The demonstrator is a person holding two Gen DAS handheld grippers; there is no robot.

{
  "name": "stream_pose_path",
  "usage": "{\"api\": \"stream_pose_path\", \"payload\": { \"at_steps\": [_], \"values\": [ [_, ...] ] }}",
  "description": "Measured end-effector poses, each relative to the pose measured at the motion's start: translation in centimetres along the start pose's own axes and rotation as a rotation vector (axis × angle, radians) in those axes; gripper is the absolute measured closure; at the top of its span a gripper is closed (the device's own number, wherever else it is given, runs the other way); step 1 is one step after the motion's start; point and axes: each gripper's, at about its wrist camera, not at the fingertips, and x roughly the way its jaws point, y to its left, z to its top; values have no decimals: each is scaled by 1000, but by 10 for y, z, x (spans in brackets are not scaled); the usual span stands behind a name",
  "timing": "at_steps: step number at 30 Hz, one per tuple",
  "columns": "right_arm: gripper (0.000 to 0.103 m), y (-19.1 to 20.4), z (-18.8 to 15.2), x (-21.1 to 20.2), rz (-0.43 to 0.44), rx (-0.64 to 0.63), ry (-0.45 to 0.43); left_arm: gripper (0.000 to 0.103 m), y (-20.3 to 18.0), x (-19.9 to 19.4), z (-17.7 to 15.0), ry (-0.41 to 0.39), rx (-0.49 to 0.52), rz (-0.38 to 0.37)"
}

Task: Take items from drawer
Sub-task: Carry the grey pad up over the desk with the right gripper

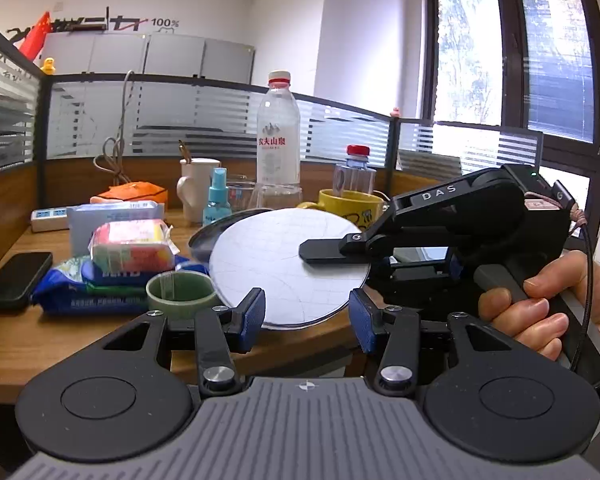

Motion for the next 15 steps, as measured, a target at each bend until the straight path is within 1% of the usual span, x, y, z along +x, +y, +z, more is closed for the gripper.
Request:
{"api": "stream_pose_path", "payload": {
  "at_steps": [3, 9, 15],
  "values": [
    [98, 3, 15, 4, -13, -18, -17, 54, 3, 8, 7, 0, -7, 20],
    [98, 18, 52, 19, -62, -105, -31, 54, 10, 25, 18, 7, -13, 50],
    [98, 38, 84, 51, -167, -281, -36, 53, 17, 40, 27, -3, 0, 65]
  ]
}}
